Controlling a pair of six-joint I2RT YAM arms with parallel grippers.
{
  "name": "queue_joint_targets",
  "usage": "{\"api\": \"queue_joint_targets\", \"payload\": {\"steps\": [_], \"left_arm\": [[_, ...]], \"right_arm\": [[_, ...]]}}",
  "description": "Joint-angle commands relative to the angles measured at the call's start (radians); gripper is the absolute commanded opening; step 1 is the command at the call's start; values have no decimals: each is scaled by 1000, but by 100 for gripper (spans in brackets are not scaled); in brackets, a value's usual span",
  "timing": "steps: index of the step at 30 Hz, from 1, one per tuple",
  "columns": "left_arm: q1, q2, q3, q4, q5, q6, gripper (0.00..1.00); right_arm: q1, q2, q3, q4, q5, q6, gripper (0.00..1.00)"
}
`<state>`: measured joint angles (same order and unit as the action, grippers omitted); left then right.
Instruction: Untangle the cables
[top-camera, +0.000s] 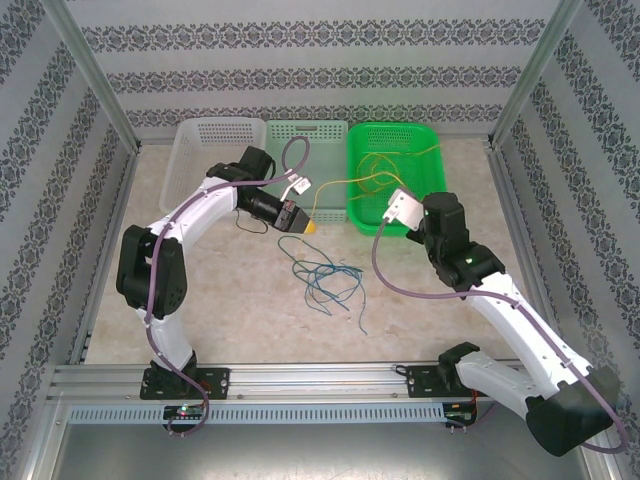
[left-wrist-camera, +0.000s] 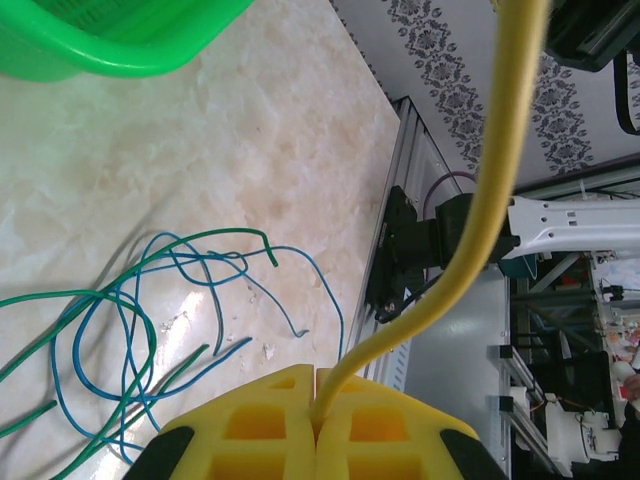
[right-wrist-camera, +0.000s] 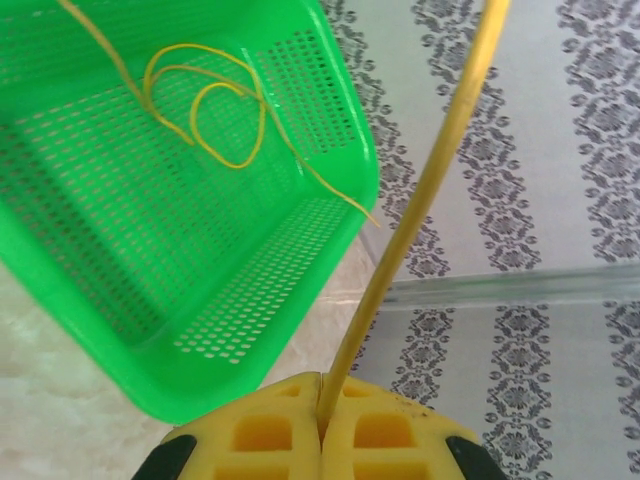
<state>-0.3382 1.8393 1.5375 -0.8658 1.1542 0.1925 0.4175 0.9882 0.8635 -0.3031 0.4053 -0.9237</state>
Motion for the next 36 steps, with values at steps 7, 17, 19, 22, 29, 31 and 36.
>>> {"api": "queue_joint_targets", "payload": {"steps": [7,17,19,22,29,31,36], "left_arm": [[51,-84,24,112,-65,-65,11],[71,-107,108,54,-366,-107,25],[80,-117,90,61,-397,-115,24],[92,-130,66,91,-424,-146,22],[94,-162,30,109,-536,-149,27],[93,-177,4,152,-513,-163,29],[94,-176,-27,213,-467,-210,33]], "right_arm": [[-62,85,184,-171,-181,364,0],[-61,337,498,-348,-433,602,0],[-92,391,581,-418,-510,667,0],[-75,426,624,-444,-534,658,0],[-67,444,611,-449,-388,666,0],[-103,464,621,-446,-373,738,0],[-164,513,655,-412,-402,864,0]]}}
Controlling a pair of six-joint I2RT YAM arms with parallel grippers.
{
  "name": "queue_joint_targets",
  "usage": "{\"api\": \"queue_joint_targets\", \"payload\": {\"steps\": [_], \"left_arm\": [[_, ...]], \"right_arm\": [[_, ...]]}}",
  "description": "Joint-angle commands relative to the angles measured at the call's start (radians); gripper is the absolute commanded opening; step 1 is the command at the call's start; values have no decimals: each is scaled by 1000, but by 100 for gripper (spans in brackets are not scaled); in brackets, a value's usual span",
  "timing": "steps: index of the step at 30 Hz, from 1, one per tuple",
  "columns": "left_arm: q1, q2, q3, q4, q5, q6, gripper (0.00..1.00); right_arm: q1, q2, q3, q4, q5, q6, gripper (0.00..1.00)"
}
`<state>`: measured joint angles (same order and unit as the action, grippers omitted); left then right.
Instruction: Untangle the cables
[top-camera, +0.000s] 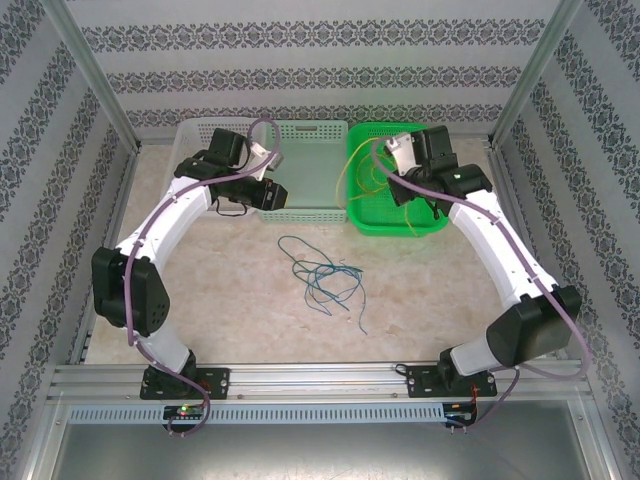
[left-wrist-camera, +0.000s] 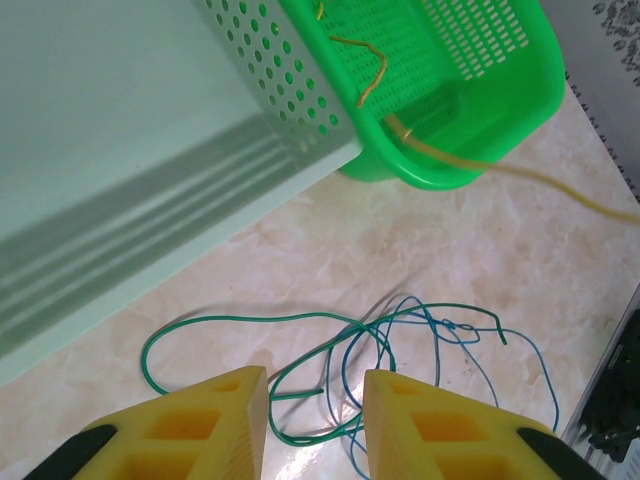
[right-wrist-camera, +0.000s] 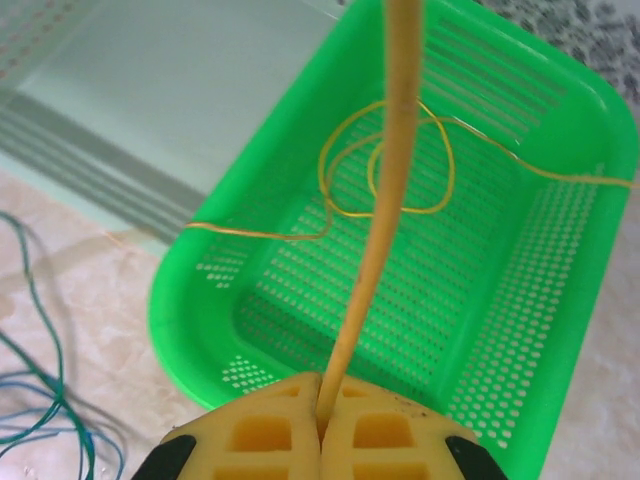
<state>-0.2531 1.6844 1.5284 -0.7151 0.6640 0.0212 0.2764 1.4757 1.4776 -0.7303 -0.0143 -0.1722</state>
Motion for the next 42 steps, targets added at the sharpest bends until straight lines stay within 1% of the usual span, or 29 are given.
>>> {"api": "queue_joint_targets", "payload": {"steps": [1,5,8,13,18,20,23,26,30,34,37,38,39,40,41,42], "left_arm": [[8,-20,-23,69,30,-44,33],[8,-26,-50,90,42,-59,33],[8,-30,-64,94,46,-64,34],[8,-38,-83,100,50,-67,35],[8,-46,-101,112,52,-72,35],[8,-50,-110,118,53,-78,35],[8,-56,-135,156,77,-102,36],[6,-50,-153,195,90,-134,36],[4,-31,-159,231,111,-168,36],[0,-38,-161,223,105,-168,36],[-1,-61,-182,224,89,-164,42],[-2,-66,-192,228,90,-164,42],[0,-70,-200,232,95,-164,42],[-3,-71,-208,233,97,-170,43],[-4,-70,-215,231,96,-174,43],[-7,-68,-221,228,95,-176,43]], "right_arm": [[-40,45,60,11,8,148,0],[-110,151,148,-28,-71,263,0],[-159,228,183,-15,-139,349,0],[-244,375,262,-1,-302,495,0],[-262,489,322,-24,-343,543,0],[-264,486,310,-8,-347,551,0],[-267,444,269,46,-351,577,0],[-270,434,283,24,-320,579,0],[-273,472,313,-16,-288,565,0],[-273,531,343,-59,-255,532,0],[-273,556,335,-69,-234,528,0],[-273,562,329,-66,-224,528,1],[-273,568,326,-66,-216,528,5],[-273,575,327,-66,-205,528,14],[-273,583,329,-69,-200,530,18],[-273,588,333,-72,-197,528,20]]}}
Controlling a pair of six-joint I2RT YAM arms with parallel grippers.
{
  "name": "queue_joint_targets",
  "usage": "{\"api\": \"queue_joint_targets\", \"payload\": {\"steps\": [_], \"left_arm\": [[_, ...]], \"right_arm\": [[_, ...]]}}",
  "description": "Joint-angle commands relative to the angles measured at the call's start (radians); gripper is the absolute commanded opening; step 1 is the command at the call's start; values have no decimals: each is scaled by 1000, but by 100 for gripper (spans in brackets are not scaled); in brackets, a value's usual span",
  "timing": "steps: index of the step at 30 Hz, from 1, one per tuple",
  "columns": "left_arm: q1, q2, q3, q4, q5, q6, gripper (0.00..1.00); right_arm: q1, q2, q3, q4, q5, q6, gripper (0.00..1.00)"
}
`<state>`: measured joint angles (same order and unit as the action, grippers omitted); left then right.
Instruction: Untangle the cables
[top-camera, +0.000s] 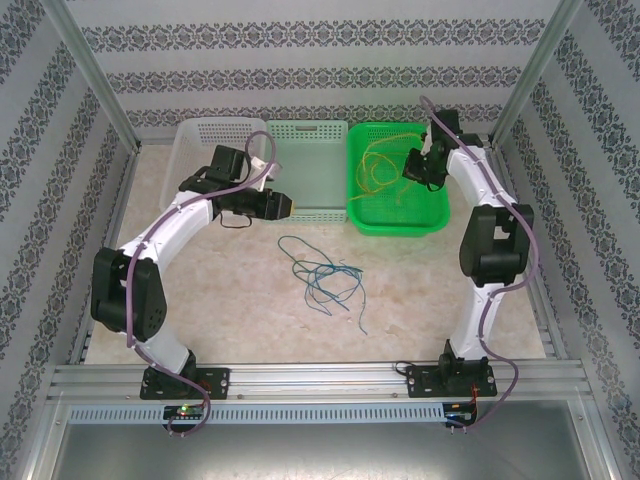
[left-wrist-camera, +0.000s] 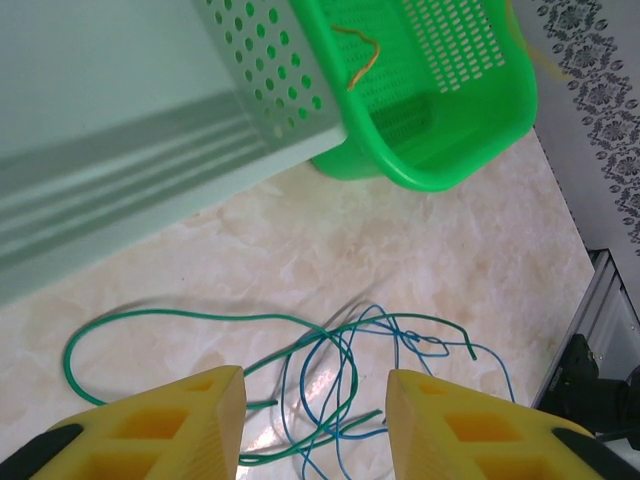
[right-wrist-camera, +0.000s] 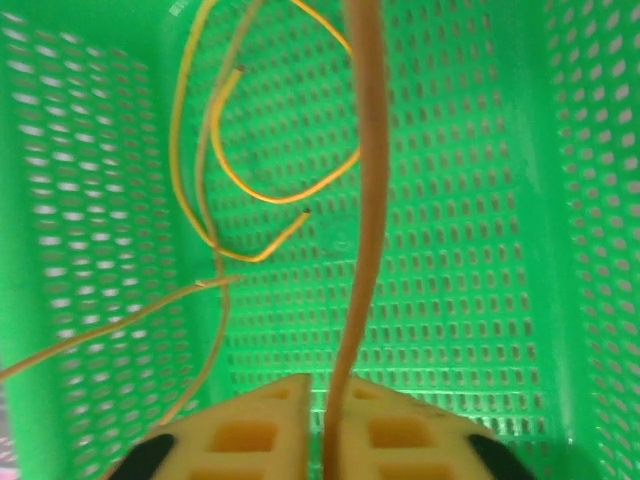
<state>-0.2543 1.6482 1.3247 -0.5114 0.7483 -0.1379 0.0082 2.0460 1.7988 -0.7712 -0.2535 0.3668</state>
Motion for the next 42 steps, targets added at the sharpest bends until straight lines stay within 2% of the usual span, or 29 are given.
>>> {"api": "queue_joint_targets", "payload": {"steps": [1,12,19,23,27,32,36,42], "left_arm": [[-9,-27,-24,21,10,-17,43],[-36,-21,-38,33,-4,-37,43],[-83,-12,-41,23,-18,-14,43],[-157,-10,-62,19,-5,20,44],[-241,-23,-92,-42,23,127,47],[-344,-20,-96,-90,54,222,43],[-398,11,-80,-129,100,270,49],[-482,55,-69,-209,60,357,54]], "right_arm": [[-5,24,19,-33,39,-10,23],[-5,45,57,-76,48,-48,49],[11,-119,-27,9,-20,-88,56],[48,-247,-122,46,-20,-136,57],[73,-364,-241,57,-24,-155,58],[70,-486,-399,108,-32,-118,59],[67,-547,-487,151,-66,-77,59],[46,-577,-528,141,-74,-83,60]]}}
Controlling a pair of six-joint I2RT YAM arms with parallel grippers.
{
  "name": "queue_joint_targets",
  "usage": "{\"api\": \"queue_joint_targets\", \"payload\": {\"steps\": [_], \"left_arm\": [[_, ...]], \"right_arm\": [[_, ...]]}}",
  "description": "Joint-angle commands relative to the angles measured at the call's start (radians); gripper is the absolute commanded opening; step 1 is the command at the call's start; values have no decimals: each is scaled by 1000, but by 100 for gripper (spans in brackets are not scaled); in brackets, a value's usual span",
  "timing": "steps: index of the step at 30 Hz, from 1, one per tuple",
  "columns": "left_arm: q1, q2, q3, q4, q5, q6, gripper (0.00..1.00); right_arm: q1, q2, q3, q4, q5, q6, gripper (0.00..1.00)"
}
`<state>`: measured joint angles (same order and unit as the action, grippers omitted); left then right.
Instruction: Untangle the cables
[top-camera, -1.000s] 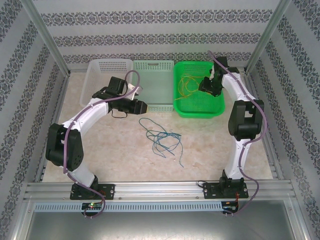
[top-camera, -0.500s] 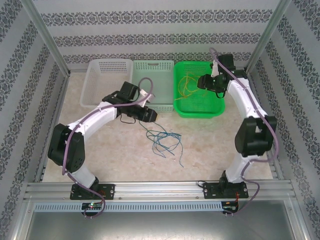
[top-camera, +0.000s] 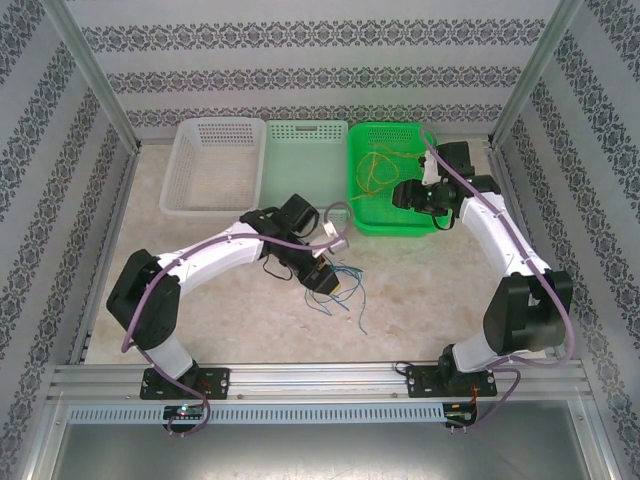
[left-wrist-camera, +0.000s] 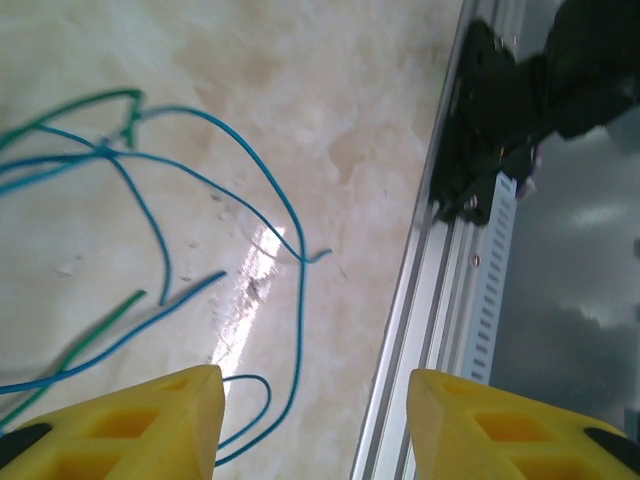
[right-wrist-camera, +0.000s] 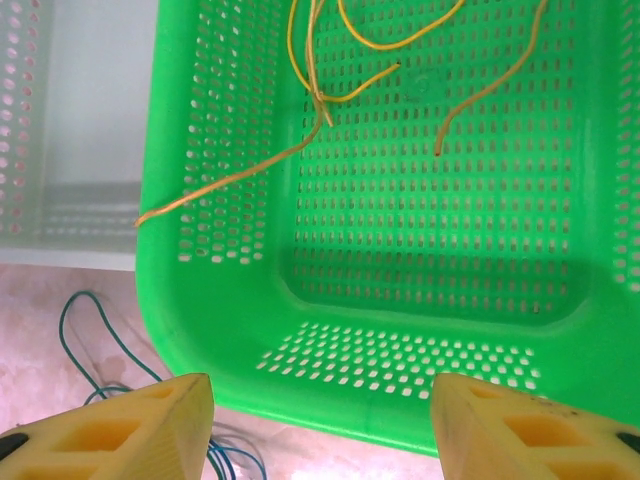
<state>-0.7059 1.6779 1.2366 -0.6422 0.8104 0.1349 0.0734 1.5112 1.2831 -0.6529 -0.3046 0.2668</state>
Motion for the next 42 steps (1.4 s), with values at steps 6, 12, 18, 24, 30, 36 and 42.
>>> {"api": "queue_joint_targets", "payload": {"steps": [6,12,18,24,30,36,42], "left_arm": [[-69,91,50,-82,-99,78,52],[-84,172,100,-89,-134,69,48],[-80,148,106,-37,-138,53,9],[-21,10,102,88,-98,-40,0],[35,-122,98,201,-49,-92,0],[84,-200,103,328,14,-154,0],[106,-237,135,373,2,-166,0]], "right_arm": [[-33,-61,-29,33,-35,24,61],[-42,-74,-41,32,-32,25,61],[-47,-93,-60,36,-27,27,61],[-38,-136,-110,64,-32,17,60],[13,-243,-239,171,-34,9,61],[52,-272,-359,257,-114,32,63],[142,-271,-406,344,-135,36,63]]}}
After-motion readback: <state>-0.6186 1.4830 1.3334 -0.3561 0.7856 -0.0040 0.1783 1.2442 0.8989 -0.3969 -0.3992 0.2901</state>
